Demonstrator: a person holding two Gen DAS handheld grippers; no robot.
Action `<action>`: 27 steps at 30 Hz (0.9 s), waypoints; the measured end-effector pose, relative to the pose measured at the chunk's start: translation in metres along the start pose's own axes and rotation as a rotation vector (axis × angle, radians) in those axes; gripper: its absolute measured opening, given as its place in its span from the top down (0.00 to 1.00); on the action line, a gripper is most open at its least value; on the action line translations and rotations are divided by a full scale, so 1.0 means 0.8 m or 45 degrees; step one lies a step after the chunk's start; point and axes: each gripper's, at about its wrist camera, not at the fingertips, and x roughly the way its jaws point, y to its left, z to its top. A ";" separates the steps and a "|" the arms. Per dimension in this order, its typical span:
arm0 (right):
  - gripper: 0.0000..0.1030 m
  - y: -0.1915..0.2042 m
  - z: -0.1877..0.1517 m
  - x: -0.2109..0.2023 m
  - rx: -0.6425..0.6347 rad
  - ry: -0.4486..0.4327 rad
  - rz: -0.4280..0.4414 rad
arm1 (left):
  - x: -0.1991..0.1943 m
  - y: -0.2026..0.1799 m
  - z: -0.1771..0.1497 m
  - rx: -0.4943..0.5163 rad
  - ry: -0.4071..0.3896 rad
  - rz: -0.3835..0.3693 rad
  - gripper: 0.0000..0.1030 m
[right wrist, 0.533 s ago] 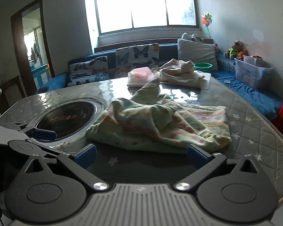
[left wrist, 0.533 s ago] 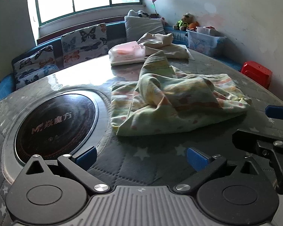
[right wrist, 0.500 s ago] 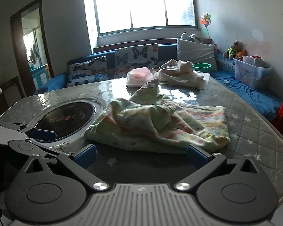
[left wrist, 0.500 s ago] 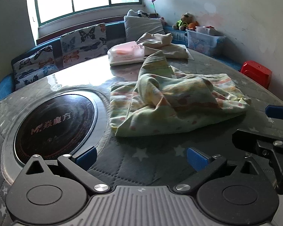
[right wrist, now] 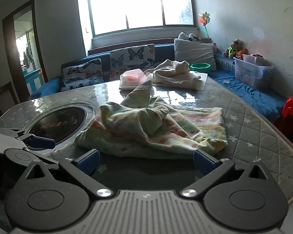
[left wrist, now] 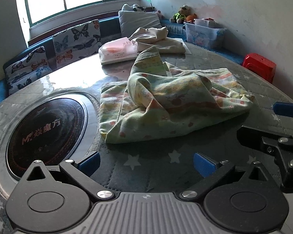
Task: Fold clothes
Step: 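Move both grippers toward the crumpled pastel striped shirt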
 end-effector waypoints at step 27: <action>0.00 -0.006 0.015 0.028 0.041 0.088 -0.038 | 0.015 0.014 0.029 -0.002 0.067 0.042 0.00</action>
